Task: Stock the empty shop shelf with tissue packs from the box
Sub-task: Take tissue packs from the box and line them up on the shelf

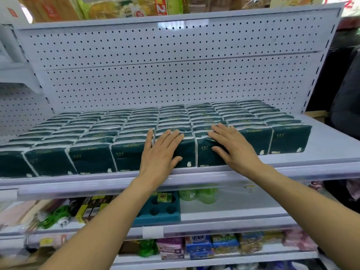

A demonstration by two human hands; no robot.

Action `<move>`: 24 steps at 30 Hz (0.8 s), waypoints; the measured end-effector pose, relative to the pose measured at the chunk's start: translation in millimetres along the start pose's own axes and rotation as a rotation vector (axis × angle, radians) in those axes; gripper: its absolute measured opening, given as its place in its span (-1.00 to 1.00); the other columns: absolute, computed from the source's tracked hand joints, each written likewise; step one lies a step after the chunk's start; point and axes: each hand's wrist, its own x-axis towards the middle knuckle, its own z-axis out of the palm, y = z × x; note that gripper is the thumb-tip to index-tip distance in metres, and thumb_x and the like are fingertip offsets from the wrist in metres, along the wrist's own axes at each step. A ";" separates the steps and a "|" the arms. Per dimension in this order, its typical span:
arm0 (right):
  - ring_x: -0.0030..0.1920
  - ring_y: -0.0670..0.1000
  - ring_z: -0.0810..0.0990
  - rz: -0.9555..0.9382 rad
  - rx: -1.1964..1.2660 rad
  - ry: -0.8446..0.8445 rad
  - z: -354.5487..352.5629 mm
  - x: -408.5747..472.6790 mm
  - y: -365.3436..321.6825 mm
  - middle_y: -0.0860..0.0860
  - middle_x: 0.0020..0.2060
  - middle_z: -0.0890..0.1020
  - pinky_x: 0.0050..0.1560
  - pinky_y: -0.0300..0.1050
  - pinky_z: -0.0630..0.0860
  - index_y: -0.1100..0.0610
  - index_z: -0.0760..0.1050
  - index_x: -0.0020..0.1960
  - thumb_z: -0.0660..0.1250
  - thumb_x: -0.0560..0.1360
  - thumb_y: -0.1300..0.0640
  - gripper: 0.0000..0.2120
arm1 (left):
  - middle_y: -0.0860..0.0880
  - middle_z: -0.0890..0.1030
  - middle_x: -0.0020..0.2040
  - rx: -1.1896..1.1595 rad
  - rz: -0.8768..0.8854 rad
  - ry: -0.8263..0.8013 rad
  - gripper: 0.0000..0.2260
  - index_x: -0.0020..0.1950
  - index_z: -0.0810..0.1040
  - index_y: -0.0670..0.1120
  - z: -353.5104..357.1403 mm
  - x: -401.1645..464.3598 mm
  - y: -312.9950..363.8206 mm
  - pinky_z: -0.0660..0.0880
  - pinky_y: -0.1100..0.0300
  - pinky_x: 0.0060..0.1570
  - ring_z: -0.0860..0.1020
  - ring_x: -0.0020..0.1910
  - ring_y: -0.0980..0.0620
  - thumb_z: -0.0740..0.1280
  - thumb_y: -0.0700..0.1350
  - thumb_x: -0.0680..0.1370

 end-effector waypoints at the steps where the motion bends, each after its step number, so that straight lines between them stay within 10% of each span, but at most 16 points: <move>1: 0.48 0.05 0.27 0.007 -0.040 -0.013 -1.1 -0.6 -1.0 0.01 0.44 0.40 0.50 0.12 0.12 0.06 0.40 0.43 0.13 0.60 -0.08 -0.54 | 0.04 0.39 0.49 0.001 -0.002 -0.012 -0.43 0.52 0.32 0.02 -0.9 0.4 0.3 0.00 -0.24 0.50 0.32 0.49 0.00 0.37 0.09 0.54; 7: 0.53 0.03 0.15 0.078 -0.153 -0.025 -13.4 -1.1 -19.9 -0.02 0.51 0.27 0.51 0.21 -0.02 -0.03 0.28 0.49 -0.02 0.56 -0.23 -0.43 | 0.02 0.33 0.52 -0.026 -0.039 -0.011 -0.42 0.55 0.26 0.02 -13.5 -0.2 5.3 -0.15 -0.20 0.51 0.24 0.53 -0.01 0.25 0.18 0.57; 14: 0.25 0.13 0.49 -0.055 -0.127 0.255 -30.0 -23.9 -99.2 0.10 0.31 0.50 0.17 0.06 0.42 0.13 0.46 0.36 0.22 0.58 -0.07 -0.57 | -0.01 0.44 0.43 -0.104 -0.060 0.187 -0.48 0.48 0.38 -0.05 -50.4 -62.2 4.7 0.14 -0.20 0.48 0.33 0.48 -0.02 0.27 0.15 0.58; 24: 0.29 0.15 0.47 -0.132 -0.049 0.051 58.2 -71.2 -262.3 0.11 0.32 0.51 0.16 0.08 0.42 0.10 0.46 0.37 0.22 0.57 -0.06 -0.58 | -0.02 0.51 0.36 -0.149 -0.116 -0.024 -0.48 0.48 0.37 -0.03 -72.8 -245.7 -97.6 0.31 -0.10 0.39 0.47 0.33 -0.04 0.24 0.17 0.57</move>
